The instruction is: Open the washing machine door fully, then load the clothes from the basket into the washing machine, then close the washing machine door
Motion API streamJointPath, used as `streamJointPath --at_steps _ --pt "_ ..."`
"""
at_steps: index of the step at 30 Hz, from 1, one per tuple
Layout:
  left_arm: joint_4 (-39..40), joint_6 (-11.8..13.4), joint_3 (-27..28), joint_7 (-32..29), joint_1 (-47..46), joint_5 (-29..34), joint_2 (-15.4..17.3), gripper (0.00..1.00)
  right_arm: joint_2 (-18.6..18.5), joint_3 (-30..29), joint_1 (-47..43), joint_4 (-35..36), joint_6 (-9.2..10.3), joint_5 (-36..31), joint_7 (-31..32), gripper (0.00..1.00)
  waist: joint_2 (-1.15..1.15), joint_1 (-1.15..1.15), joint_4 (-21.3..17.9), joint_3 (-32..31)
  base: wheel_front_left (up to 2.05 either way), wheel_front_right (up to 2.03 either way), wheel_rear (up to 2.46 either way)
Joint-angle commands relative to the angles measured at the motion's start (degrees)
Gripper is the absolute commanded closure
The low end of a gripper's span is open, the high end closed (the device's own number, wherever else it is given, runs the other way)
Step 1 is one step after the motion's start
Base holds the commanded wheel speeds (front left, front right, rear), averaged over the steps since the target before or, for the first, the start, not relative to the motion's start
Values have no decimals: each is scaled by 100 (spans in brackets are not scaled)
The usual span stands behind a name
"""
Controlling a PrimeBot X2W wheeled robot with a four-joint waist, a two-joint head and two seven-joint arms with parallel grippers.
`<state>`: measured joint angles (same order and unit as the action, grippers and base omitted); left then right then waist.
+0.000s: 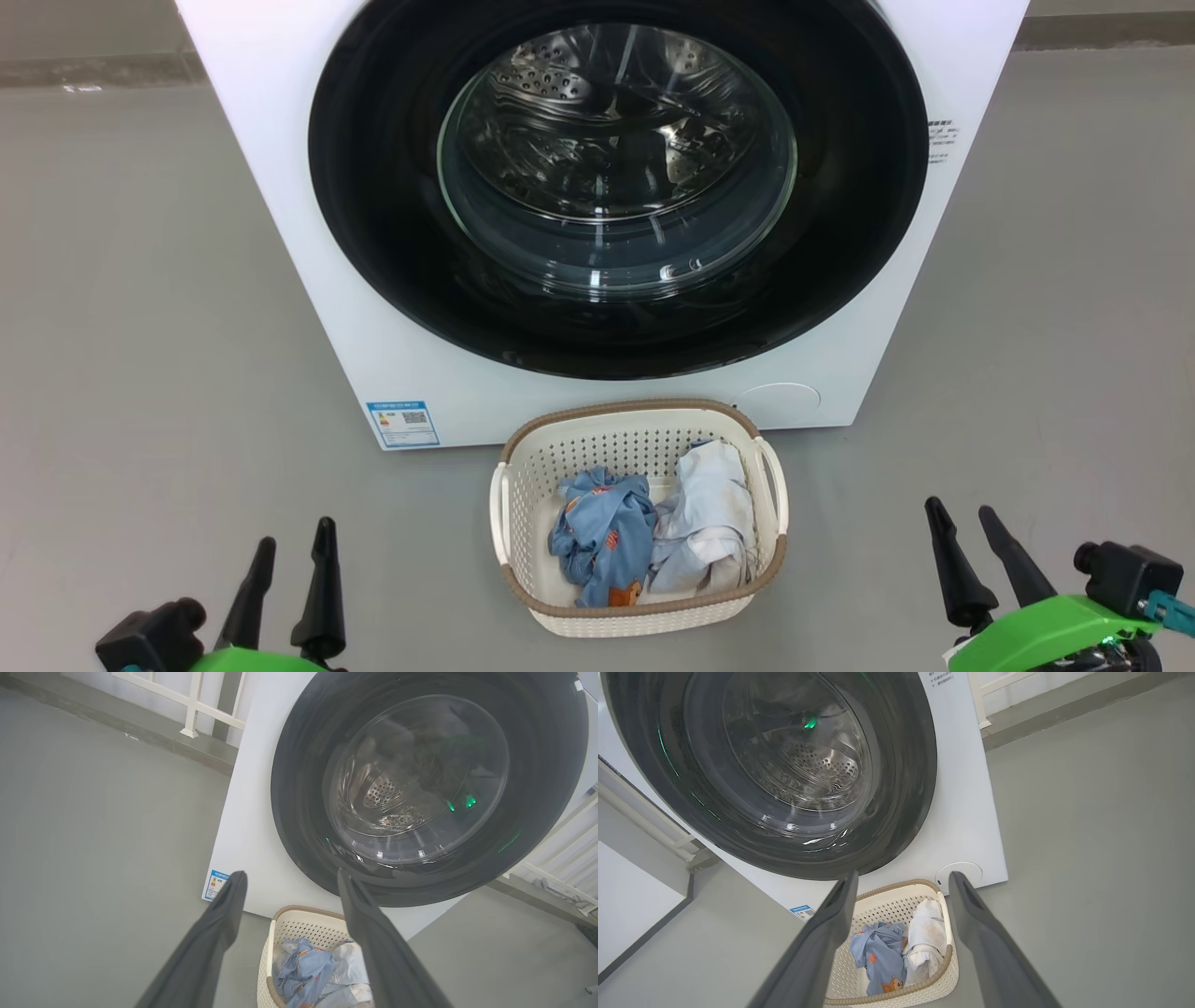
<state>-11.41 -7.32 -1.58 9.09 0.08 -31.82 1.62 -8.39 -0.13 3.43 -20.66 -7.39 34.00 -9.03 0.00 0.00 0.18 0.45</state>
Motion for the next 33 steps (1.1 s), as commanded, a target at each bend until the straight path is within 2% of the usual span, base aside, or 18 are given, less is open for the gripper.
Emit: streamJointPath --at_steps 1,19,33 --pt "190 -11 115 76 -140 179 103 0 -110 133 235 169 -8 -173 -86 0 0 0 0 2 0 0 0" --pt "227 -14 75 396 -149 1385 130 0 -199 138 266 201 -9 -1364 -404 0 0 0 -12 12 0 0 0" --pt "99 -17 158 591 -146 1837 143 0 -248 42 221 231 -10 -2051 -597 0 0 0 -64 21 0 0 0"
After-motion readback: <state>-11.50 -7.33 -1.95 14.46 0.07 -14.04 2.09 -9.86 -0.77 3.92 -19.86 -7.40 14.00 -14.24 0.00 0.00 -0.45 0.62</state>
